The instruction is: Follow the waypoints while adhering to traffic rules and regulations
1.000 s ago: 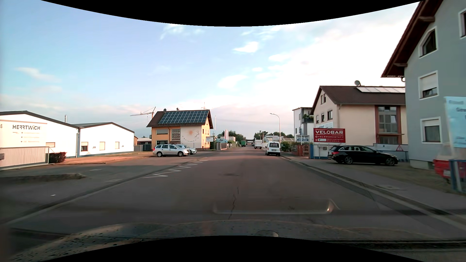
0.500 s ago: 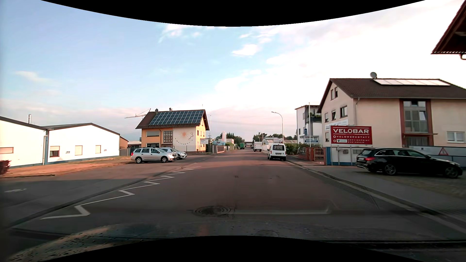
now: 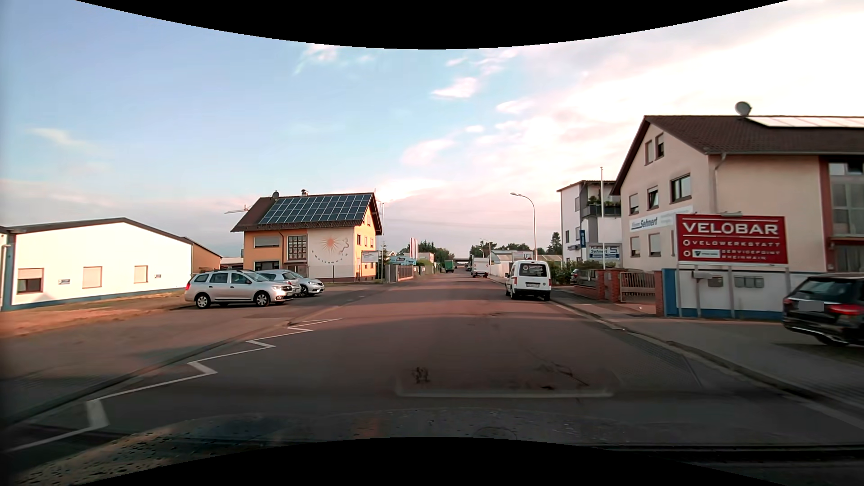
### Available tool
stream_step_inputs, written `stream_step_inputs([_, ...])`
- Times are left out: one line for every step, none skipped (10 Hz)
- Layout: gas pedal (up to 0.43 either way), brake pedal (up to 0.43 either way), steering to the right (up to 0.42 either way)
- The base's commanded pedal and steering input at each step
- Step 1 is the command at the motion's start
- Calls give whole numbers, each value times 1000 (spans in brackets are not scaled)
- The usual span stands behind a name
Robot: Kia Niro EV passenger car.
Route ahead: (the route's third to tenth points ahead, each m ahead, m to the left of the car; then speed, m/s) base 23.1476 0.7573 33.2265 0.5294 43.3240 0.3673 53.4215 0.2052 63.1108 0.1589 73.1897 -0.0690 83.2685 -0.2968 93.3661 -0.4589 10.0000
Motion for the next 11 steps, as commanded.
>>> stream_step_inputs([28, 0, -6])
stream_step_inputs([28, 0, -6])
stream_step_inputs([28, 0, -6])
stream_step_inputs([28, 0, -6])
stream_step_inputs([28, 0, -6])
stream_step_inputs([28, 0, -6])
stream_step_inputs([28, 0, -6])
stream_step_inputs([28, 0, -6])
stream_step_inputs([28, 0, -6])
stream_step_inputs([28, 0, -6])
stream_step_inputs([28, 0, -6])
